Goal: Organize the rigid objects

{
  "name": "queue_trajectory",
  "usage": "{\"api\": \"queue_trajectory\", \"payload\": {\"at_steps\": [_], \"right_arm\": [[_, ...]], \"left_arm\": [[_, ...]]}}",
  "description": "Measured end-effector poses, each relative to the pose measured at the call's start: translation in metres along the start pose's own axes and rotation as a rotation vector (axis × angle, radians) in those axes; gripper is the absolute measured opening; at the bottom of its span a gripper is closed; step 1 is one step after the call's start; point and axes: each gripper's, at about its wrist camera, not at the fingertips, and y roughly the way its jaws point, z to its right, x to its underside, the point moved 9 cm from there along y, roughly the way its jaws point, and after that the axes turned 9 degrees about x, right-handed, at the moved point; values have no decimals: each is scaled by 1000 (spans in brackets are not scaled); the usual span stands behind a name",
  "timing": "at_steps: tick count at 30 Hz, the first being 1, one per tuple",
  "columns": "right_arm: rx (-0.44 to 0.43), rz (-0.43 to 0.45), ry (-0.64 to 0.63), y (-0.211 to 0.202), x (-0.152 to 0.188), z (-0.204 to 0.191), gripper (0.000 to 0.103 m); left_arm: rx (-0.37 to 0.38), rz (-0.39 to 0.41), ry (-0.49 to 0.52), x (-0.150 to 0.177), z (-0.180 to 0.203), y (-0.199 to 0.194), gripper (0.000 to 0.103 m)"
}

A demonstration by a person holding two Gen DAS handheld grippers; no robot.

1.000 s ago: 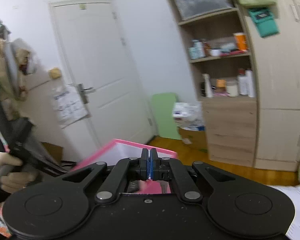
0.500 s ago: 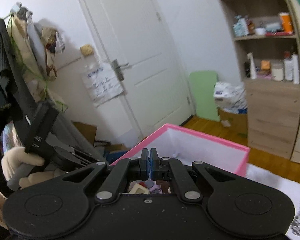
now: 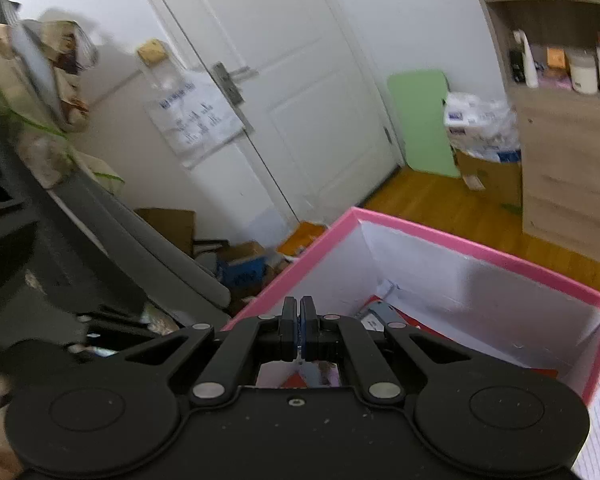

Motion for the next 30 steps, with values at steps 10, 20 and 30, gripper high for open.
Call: {"api": "queue_trajectory", "payload": {"at_steps": [10, 20, 30], "right_arm": [[25, 34, 23, -18, 1, 4, 10], [191, 70, 32, -71, 25, 12, 25], [335, 84, -15, -92, 44, -5, 63]], "left_arm": [[12, 4, 5, 0, 0, 0, 14], [12, 5, 21, 1, 1, 1, 14], [13, 29, 28, 7, 10, -15, 51]]}}
